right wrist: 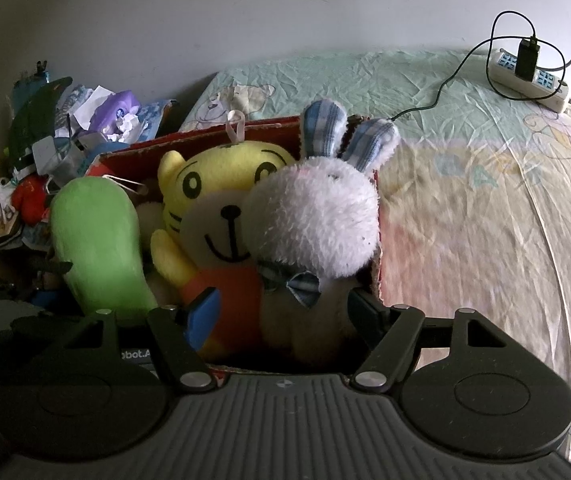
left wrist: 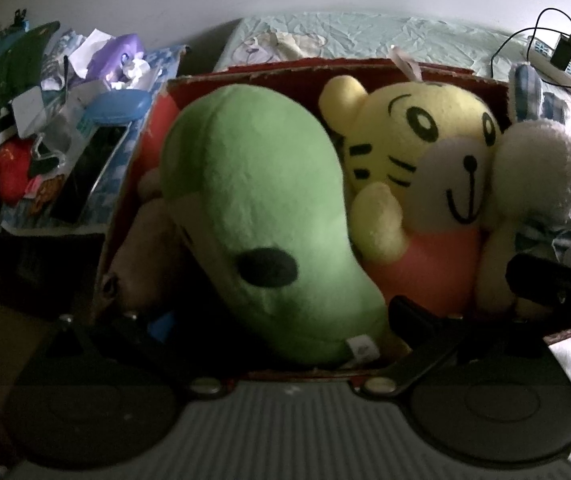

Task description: Organize objects

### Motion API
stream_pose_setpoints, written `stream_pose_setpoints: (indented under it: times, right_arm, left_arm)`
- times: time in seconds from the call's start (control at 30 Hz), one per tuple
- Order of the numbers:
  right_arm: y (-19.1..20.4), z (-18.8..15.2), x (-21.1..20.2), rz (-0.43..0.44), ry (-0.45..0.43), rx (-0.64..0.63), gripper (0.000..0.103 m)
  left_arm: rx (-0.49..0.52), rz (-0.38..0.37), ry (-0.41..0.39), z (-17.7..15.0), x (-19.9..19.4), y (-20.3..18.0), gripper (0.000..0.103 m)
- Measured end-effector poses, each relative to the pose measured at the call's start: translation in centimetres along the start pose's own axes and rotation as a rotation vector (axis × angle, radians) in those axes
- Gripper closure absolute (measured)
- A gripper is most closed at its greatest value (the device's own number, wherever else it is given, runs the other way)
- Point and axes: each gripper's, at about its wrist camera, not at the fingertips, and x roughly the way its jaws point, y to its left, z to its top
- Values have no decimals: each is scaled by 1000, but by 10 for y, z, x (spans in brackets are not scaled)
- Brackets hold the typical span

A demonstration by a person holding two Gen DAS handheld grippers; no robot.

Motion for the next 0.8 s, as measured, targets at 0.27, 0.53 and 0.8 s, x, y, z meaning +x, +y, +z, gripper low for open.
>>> stream_pose_setpoints:
  times: [0.27,0.53,0.8]
  right_arm:
    - [0,1,1,4,1,-5,27]
    - [0,1,1,4,0,-4,27]
    - [0,1,1,3,0,-5,27]
  left_arm:
    - [-5,0,2,0,0,1,0]
    - [-3,3,0,-1,0,2,0]
    - [-2,5,-8,0,1,3,0]
